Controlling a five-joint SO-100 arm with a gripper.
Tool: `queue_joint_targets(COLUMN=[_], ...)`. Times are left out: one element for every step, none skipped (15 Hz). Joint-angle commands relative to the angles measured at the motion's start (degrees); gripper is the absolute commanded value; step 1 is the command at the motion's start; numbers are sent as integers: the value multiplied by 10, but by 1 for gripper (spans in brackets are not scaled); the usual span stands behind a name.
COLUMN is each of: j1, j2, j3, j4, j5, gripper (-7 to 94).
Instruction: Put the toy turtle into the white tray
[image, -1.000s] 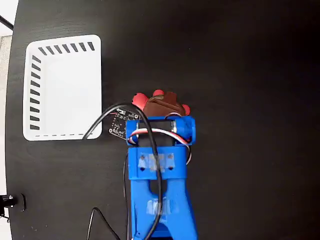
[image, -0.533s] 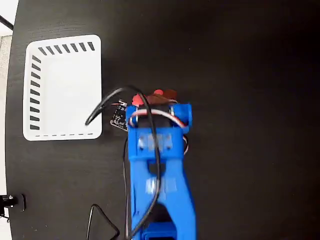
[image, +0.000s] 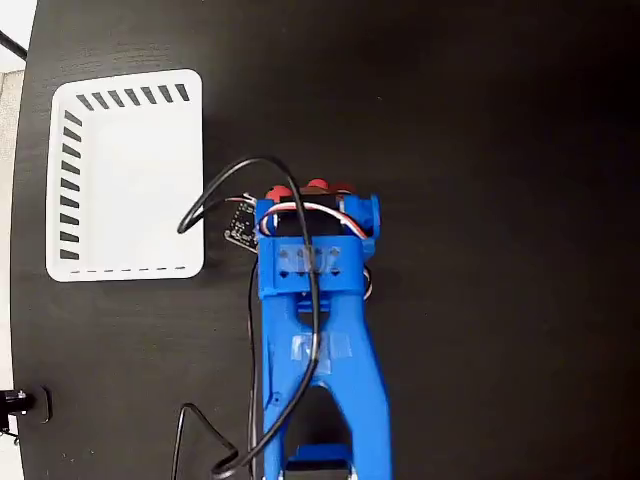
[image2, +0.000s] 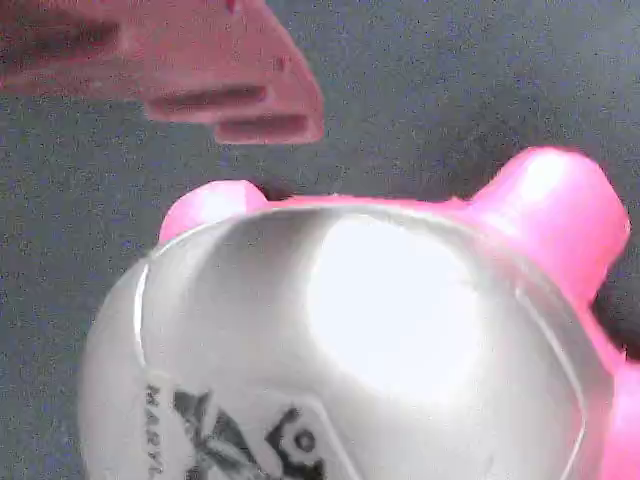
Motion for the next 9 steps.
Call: queue_joint_targets(j1=[8, 8, 8, 6, 5, 4, 4, 4, 4], j2=[8, 3, -4, -9, -14, -18, -22, -26, -29], j3=[-29, -29, -29, -30, -30, -30, -30, -29, -28], j4=[0, -5, -8, -9, -11, -14, -18, -25, -27], j5=[10, 10, 11, 11, 11, 11, 12, 12, 12], gripper=[59, 59, 60, 62, 62, 62, 62, 62, 62])
